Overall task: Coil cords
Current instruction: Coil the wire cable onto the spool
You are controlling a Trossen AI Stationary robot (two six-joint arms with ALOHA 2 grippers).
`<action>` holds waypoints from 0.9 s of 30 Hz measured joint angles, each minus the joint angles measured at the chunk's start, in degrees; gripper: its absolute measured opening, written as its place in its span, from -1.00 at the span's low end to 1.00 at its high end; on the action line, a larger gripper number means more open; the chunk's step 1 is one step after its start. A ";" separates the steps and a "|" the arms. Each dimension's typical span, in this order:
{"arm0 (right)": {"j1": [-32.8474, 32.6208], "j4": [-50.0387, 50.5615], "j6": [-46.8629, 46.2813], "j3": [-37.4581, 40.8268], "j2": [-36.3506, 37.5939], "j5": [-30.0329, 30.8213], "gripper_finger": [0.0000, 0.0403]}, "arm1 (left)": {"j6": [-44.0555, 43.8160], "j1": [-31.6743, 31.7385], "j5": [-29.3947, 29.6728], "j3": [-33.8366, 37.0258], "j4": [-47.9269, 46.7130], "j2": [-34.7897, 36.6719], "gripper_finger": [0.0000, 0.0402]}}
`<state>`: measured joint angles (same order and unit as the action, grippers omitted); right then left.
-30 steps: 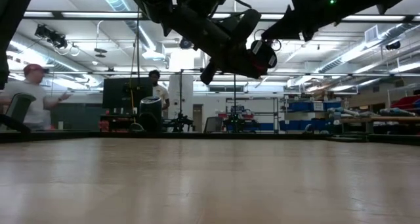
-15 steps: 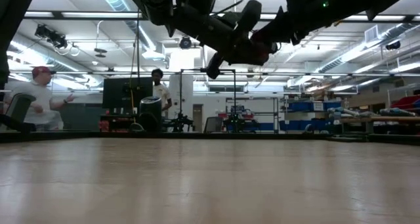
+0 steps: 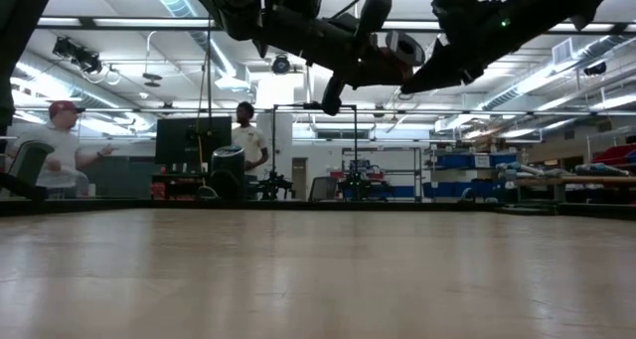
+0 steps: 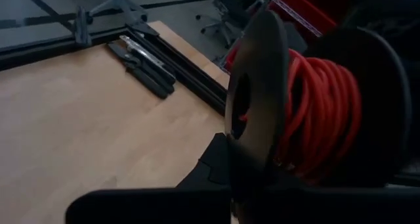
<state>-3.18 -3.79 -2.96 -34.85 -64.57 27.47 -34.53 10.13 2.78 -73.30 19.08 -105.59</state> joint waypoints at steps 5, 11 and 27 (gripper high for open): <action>-0.70 5.82 0.65 -0.07 4.25 4.74 -1.00 | 0.97 -0.02 -1.34 0.02 -0.65 0.26 -1.00; -0.66 8.98 6.88 0.04 10.39 8.54 -1.00 | 1.45 -0.01 -2.03 -0.20 -3.33 0.44 -1.00; 1.23 -0.78 30.59 0.20 8.65 5.87 -0.92 | 2.87 -1.90 -4.43 -0.11 -8.59 0.66 -1.00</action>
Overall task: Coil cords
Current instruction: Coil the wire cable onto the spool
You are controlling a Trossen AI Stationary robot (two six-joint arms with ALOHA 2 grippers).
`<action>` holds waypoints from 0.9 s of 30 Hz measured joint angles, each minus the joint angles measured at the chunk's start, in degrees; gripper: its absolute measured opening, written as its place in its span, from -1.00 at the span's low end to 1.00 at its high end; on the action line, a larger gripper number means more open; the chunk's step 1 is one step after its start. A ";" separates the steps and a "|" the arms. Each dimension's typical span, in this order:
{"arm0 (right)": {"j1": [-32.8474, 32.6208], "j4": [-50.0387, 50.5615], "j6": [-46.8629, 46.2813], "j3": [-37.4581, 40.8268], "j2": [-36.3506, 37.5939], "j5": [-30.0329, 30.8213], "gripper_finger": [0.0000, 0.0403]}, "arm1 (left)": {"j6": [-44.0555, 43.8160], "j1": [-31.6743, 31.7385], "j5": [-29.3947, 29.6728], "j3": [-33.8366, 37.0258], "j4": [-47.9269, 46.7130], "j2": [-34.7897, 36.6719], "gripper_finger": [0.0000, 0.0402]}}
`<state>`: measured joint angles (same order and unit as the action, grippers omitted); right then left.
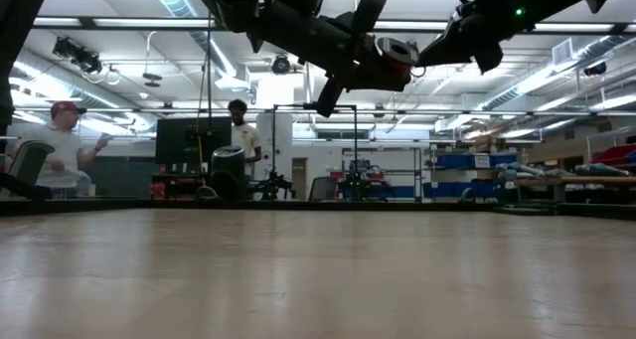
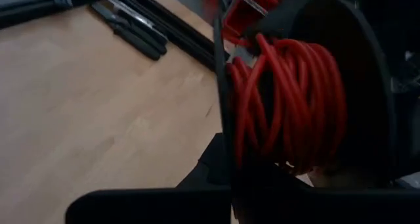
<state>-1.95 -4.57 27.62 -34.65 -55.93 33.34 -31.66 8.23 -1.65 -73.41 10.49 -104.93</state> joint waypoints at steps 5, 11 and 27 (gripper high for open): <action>0.19 -2.43 2.23 -0.07 -0.70 3.32 -0.86 | 1.04 -1.39 -0.83 0.62 -2.16 -0.19 -1.00; -0.67 -2.68 2.48 -0.11 -0.29 6.31 -0.85 | 3.54 -2.28 -0.51 0.64 -3.06 -0.23 -1.00; -11.69 17.06 -32.14 -0.11 9.12 4.68 -0.98 | 15.45 -2.25 3.43 0.59 -19.24 -0.23 -1.00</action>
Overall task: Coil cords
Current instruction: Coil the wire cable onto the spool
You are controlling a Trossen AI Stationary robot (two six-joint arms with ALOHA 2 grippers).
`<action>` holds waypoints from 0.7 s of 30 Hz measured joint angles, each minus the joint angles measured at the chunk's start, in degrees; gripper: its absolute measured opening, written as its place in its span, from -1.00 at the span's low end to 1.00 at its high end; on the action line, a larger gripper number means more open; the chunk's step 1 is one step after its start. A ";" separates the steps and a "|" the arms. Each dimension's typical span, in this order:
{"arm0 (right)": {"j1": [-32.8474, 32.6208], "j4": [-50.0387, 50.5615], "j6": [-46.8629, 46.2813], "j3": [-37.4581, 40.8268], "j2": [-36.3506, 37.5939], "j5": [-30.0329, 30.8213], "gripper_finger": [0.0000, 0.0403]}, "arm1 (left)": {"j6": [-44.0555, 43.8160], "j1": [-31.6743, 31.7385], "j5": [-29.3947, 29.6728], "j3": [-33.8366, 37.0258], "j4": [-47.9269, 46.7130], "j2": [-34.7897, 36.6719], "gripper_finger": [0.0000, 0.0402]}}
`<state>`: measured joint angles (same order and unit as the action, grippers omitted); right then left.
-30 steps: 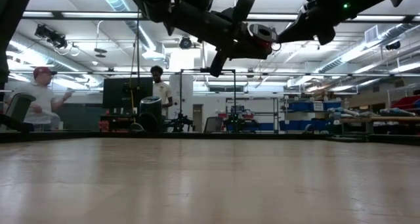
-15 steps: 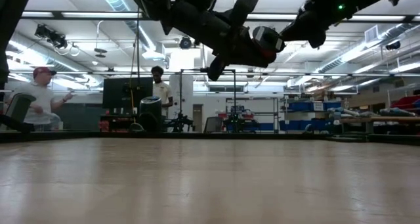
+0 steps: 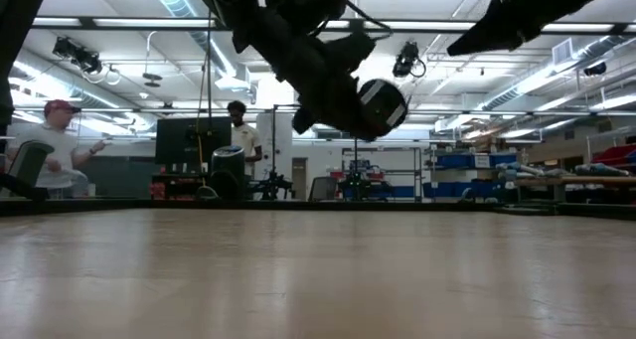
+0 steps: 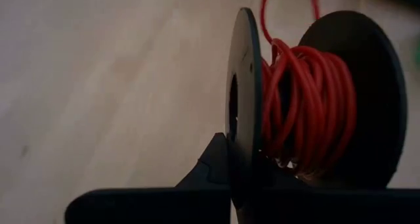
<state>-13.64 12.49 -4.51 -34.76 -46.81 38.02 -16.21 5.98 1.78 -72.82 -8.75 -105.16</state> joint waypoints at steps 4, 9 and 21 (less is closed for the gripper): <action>-0.14 3.52 -5.97 0.00 -2.07 -3.93 -0.99 | 1.44 -0.18 -3.73 0.00 -5.93 0.00 -1.00; -0.18 4.94 -11.96 0.00 -5.43 -6.05 -0.97 | 2.85 -2.22 -4.97 -0.02 -9.90 -1.10 -1.00; -0.29 2.89 -14.95 0.00 -5.97 -7.26 -0.98 | 3.92 -6.90 -2.86 -0.02 -17.62 -7.07 -1.00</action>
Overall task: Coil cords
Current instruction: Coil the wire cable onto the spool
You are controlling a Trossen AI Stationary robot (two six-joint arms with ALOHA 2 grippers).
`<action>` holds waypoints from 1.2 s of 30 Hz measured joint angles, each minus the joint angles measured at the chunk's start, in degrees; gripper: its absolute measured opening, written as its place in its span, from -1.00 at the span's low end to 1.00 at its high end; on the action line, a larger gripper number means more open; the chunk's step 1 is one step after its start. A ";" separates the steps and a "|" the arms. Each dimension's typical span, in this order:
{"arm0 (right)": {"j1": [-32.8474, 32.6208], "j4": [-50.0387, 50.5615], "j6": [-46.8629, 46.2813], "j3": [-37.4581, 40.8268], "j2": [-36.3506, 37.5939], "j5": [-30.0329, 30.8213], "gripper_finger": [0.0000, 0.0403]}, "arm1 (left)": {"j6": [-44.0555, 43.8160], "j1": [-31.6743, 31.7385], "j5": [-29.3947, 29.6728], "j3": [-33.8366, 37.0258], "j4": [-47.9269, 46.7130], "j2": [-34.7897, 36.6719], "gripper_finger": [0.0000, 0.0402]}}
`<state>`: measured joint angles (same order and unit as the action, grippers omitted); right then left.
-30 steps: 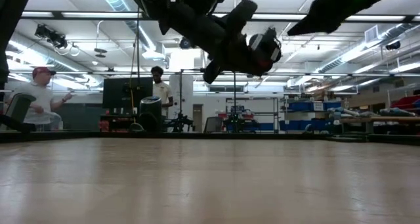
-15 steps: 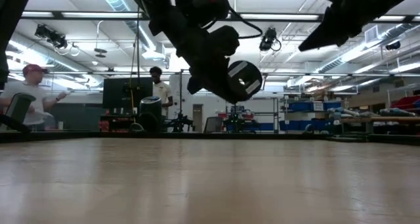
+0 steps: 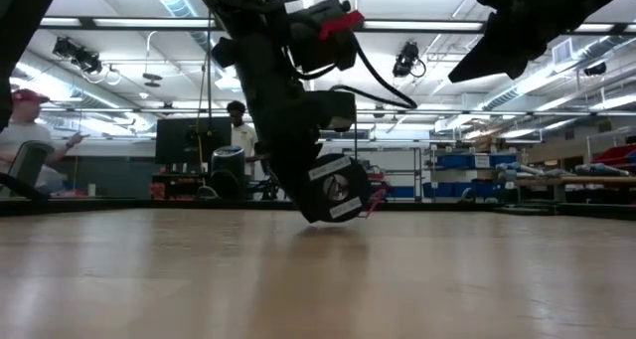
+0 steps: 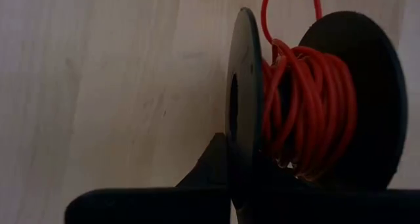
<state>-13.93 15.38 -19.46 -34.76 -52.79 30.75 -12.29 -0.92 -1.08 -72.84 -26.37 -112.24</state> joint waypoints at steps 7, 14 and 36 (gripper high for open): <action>-0.09 0.14 1.59 0.00 0.46 -0.49 -0.98 | 2.70 -0.27 1.26 -0.09 -0.79 -0.55 -1.00; -0.54 0.24 2.34 0.00 0.47 -2.10 -0.98 | 5.92 -0.49 0.92 -0.09 -1.34 -0.55 -1.00; -0.72 -1.02 1.62 0.00 0.48 -3.52 -0.96 | 5.94 -0.19 4.62 -3.04 -12.61 1.23 -0.04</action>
<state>-14.66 14.36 -17.85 -34.76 -52.30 27.24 -6.35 -1.11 3.54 -75.88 -38.98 -111.00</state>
